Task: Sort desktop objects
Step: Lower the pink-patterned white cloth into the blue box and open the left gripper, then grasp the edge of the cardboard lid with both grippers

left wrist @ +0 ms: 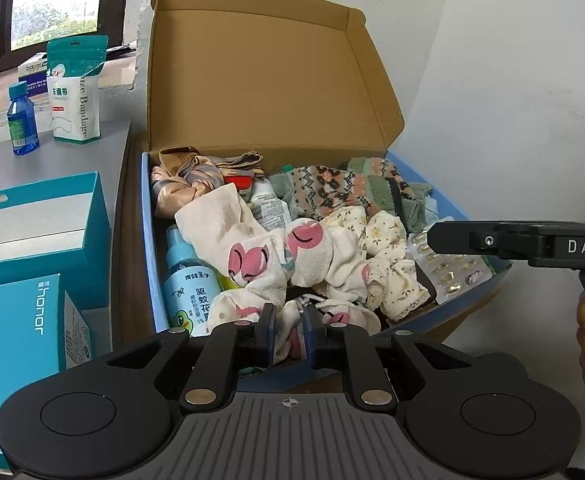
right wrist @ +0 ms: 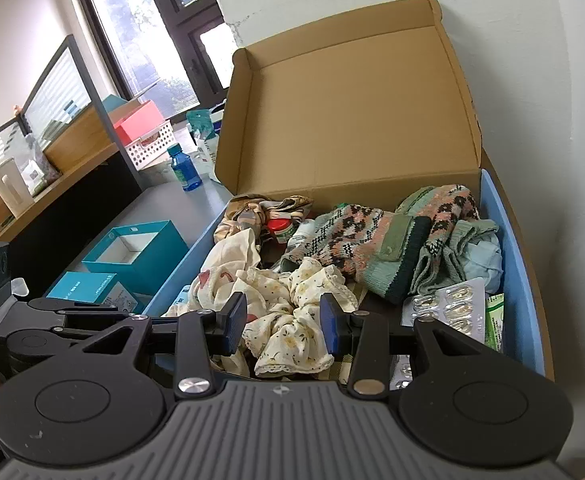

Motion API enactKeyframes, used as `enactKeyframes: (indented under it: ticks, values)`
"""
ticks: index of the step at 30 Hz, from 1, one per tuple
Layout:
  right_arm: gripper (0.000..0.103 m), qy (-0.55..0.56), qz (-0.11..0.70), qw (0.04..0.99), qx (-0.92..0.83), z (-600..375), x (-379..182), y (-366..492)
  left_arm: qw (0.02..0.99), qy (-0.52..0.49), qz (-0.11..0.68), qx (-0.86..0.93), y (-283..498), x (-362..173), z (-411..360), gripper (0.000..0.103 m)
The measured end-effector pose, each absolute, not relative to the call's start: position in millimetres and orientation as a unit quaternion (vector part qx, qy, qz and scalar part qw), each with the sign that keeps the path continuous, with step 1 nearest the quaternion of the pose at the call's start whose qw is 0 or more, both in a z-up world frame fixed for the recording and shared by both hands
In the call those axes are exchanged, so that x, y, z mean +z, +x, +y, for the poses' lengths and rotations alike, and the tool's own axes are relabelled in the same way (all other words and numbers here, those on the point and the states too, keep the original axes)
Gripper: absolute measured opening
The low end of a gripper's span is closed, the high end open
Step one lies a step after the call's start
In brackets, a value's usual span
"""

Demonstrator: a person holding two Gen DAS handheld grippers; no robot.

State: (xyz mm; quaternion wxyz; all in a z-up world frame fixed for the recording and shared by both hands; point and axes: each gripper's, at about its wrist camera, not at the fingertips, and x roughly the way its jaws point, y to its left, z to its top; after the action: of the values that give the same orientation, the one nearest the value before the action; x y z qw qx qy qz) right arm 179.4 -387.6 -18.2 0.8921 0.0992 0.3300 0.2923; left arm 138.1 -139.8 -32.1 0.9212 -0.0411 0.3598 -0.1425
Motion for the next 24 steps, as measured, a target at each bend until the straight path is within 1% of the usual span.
enactKeyframes:
  ticks: [3, 5, 8, 10, 13, 16, 24]
  values:
    - [0.045, 0.098, 0.329, 0.893, 0.291, -387.9, -17.6, 179.6, 0.924, -0.035, 0.352, -0.143, 135.6, -26.3, -139.2, 0.021]
    - [0.045, 0.095, 0.329, 0.895, 0.287, -389.5, -15.5, 181.5, 0.926, -0.032, 0.347, -0.142, 134.5, -22.6, -138.3, 0.03]
    - [0.047, 0.091, 0.327, 0.898, 0.279, -392.9, -11.6, 185.5, 0.929, -0.031, 0.343, -0.138, 134.6, -17.6, -136.3, 0.038]
    - [0.053, 0.088, 0.326, 0.9, 0.274, -395.2, -8.9, 188.2, 0.93, -0.032, 0.341, -0.135, 135.8, -14.4, -134.8, 0.039]
    - [0.054, 0.084, 0.325, 0.903, 0.267, -398.6, -5.0, 192.2, 0.932, -0.036, 0.337, -0.128, 138.5, -8.8, -131.1, 0.042]
    - [0.056, 0.079, 0.324, 0.907, 0.259, -402.4, 0.3, 197.7, 0.936, -0.039, 0.329, -0.114, 142.8, -0.6, -126.2, 0.042]
    - [0.057, 0.072, 0.336, 0.905, 0.252, -415.2, 19.4, 229.7, 0.946, -0.036, 0.313, -0.083, 169.7, 24.0, -112.1, 0.042]
